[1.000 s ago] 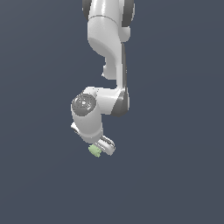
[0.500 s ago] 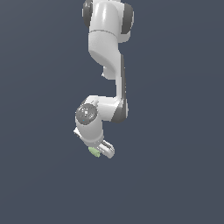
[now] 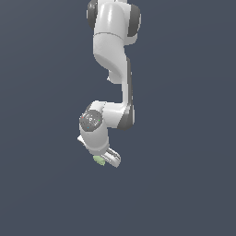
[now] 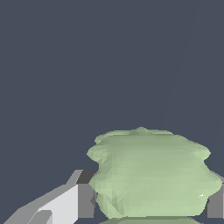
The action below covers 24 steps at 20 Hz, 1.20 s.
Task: Pick up the object and move it to a goal position.
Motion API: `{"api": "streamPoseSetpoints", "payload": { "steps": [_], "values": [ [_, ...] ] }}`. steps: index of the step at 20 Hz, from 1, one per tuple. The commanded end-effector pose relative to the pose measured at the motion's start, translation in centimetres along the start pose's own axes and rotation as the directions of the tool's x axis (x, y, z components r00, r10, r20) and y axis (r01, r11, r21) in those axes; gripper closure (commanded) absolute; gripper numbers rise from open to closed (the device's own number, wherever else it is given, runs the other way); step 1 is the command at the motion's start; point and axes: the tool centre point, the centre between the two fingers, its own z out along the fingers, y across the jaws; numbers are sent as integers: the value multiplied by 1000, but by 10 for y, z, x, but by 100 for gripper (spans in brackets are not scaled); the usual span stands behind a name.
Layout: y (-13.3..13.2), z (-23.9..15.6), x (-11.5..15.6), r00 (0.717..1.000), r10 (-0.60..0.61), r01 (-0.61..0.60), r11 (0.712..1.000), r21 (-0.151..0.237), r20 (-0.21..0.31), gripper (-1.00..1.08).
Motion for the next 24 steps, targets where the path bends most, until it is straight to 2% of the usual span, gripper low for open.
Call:
{"api": "streamPoseSetpoints", "payload": {
  "steps": [1,7,13,18,24],
  "values": [
    [0,0,0,1000,0,0,1000,0,0,108],
    [-1,-3,-1,1000,0,0,1000,0,0,108],
    [-11,-24,-8,1000,0,0,1000,0,0,108],
    [-27,-60,-21,1000,0,0,1000,0,0,108],
    [-55,-121,-43,1000,0,0,1000,0,0,108]
  ]
}}
